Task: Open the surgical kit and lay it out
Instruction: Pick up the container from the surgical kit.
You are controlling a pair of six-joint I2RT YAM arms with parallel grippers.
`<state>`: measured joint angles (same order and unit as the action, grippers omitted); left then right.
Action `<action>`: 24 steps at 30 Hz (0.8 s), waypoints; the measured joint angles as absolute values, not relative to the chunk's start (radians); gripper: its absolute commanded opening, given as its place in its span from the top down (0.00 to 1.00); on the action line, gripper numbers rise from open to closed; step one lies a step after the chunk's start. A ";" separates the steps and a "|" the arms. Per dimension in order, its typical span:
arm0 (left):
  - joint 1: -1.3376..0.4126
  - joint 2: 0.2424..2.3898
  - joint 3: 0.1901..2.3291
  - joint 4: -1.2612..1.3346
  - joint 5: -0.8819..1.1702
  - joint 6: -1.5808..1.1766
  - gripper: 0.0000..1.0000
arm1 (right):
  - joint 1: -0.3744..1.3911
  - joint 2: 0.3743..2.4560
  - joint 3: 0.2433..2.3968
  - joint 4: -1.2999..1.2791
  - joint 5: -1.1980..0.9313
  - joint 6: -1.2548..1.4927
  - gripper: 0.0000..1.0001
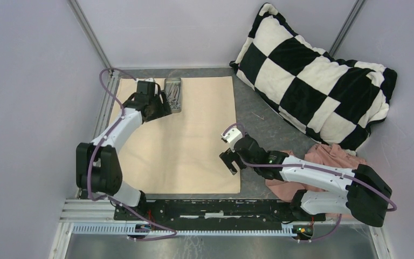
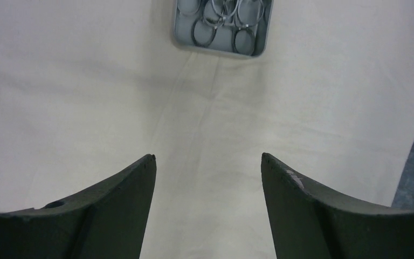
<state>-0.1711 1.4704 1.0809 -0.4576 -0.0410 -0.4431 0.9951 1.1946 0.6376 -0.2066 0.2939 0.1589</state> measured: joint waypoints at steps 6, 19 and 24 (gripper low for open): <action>-0.171 1.726 1.312 -0.477 -0.078 -0.353 0.43 | 0.962 1.168 0.637 -0.243 0.260 0.129 0.05; -0.129 2.051 1.633 -0.561 -0.131 -0.241 0.47 | 0.884 1.106 0.637 -0.320 0.276 0.122 0.04; -0.110 2.148 1.773 -0.575 -0.128 -0.215 0.55 | 0.865 1.084 0.637 -0.310 0.294 0.118 0.04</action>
